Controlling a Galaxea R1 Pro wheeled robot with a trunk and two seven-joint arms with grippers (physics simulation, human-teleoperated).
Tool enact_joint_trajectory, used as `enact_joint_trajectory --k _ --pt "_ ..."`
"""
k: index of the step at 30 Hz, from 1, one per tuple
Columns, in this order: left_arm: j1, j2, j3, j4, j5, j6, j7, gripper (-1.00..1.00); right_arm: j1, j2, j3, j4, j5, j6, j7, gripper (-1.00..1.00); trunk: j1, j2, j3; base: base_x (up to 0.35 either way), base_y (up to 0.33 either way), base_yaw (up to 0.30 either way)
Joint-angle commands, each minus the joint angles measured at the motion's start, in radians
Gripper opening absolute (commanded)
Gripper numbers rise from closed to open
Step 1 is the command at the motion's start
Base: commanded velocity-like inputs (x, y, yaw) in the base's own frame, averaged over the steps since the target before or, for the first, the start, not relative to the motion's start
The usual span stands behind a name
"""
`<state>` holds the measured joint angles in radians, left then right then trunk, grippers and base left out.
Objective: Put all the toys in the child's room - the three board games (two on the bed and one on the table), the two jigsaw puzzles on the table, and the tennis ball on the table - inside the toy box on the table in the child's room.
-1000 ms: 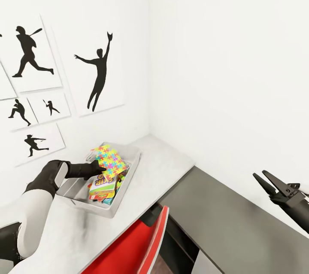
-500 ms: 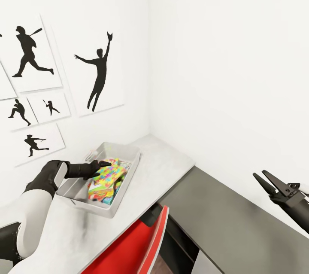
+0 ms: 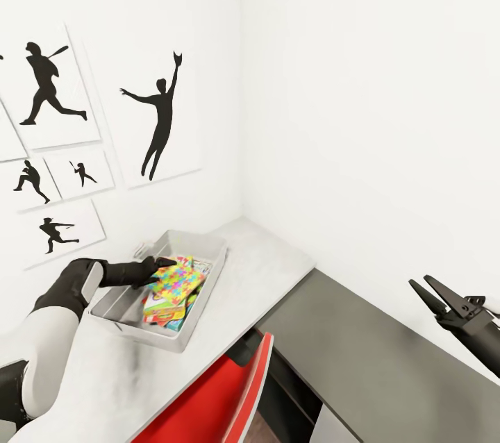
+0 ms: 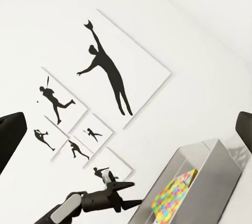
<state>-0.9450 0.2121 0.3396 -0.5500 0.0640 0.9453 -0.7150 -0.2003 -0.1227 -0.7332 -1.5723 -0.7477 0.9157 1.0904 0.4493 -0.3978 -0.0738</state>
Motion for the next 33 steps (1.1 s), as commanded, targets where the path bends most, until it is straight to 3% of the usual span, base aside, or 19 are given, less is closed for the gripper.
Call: enact_joint_trajectory --k 1,4,10,13,16,19,20,24,33 --pt "-0.001 0.008 0.002 -0.001 0.008 0.009 -0.022 1.0 -0.001 0.0 -0.002 0.0 -0.001 0.005 0.002 1.0 0.001 -0.002 -0.002 0.0 0.0 0.0" --pt "0.0 0.048 0.002 -0.005 0.009 0.011 -0.182 1.0 -0.001 0.0 -0.003 0.0 -0.001 0.005 0.003 1.0 0.001 -0.002 -0.002 0.0 0.0 0.0" --pt "0.028 0.188 -0.005 -0.065 0.006 0.005 -0.583 1.0 -0.001 0.0 -0.005 0.0 -0.002 0.006 0.005 1.0 0.001 -0.002 -0.002 0.0 0.0 0.0" --pt "0.107 0.243 -0.003 -0.127 0.006 0.002 -0.725 1.0 -0.001 0.0 -0.005 0.0 -0.002 0.006 0.005 1.0 0.001 -0.002 -0.001 0.0 0.0 -0.009" --pt "0.214 0.28 0.001 -0.194 0.008 -0.038 -0.85 1.0 -0.001 0.0 -0.005 0.0 -0.002 0.006 0.008 1.0 0.001 -0.002 0.003 0.0 0.0 -0.026" --pt "0.277 0.295 0.026 -0.228 0.013 -0.075 -0.856 1.0 -0.001 0.0 -0.005 0.0 -0.002 0.006 0.009 1.0 0.001 -0.002 0.007 0.0 0.0 -0.008" --pt "0.294 0.3 0.056 -0.239 0.015 -0.084 -0.856 1.0 -0.001 0.0 -0.005 0.0 -0.002 0.006 0.01 1.0 0.001 -0.002 0.009 0.0 0.0 -0.003" --pt "0.31 0.305 0.114 -0.249 0.017 -0.094 -0.856 1.0 -0.001 0.0 -0.005 0.0 -0.002 -0.004 0.012 1.0 0.001 -0.002 0.016 -0.106 0.027 -0.001" --pt "0.319 0.305 0.127 -0.294 0.017 -0.096 -0.856 1.0 -0.001 0.001 -0.003 0.0 -0.002 -0.03 0.011 1.0 0.001 -0.002 0.03 -0.077 0.032 0.0"
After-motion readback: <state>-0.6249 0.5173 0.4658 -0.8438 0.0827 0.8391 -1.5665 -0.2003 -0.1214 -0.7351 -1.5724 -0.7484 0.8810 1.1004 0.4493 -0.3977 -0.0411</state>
